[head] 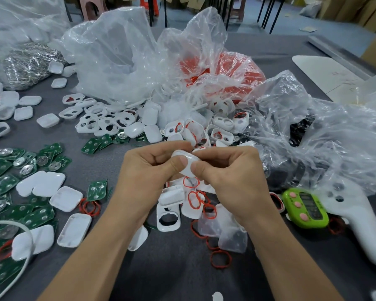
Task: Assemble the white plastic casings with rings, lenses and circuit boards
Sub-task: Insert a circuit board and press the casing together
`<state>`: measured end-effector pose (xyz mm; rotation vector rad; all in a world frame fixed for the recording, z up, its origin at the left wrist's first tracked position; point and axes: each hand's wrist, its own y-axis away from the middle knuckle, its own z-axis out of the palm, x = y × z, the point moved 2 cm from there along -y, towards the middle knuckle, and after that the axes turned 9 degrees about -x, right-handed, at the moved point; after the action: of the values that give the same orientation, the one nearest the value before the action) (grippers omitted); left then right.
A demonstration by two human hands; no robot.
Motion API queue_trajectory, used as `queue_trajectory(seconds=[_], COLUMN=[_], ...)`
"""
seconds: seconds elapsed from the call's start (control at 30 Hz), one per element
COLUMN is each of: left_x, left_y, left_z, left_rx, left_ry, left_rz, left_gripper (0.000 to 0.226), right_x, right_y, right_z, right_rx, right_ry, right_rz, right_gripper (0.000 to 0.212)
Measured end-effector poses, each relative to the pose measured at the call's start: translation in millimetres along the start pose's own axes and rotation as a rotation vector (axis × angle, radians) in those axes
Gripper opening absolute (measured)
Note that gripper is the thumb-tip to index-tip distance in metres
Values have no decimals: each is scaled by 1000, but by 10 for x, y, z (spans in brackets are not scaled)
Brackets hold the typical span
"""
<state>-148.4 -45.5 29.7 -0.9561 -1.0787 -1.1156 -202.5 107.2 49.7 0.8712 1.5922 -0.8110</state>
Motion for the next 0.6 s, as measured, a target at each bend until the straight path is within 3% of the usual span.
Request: queue_trajectory(seconds=[0.23, 0.5, 0.6], left_x=[-58, -62, -36], left_y=[26, 31, 20], left_z=[32, 78, 62], left_rx=[112, 153, 175], left_ry=[-71, -150, -88], left_rz=[-9, 23, 0], left_gripper=[17, 19, 23], right_x=[11, 86, 105], right_y=[5, -19, -58], right_z=[12, 17, 45], right_rx=[-3, 13, 77], right_ry=[39, 9, -186], right_rz=[29, 51, 87], right_gripper=[39, 19, 12])
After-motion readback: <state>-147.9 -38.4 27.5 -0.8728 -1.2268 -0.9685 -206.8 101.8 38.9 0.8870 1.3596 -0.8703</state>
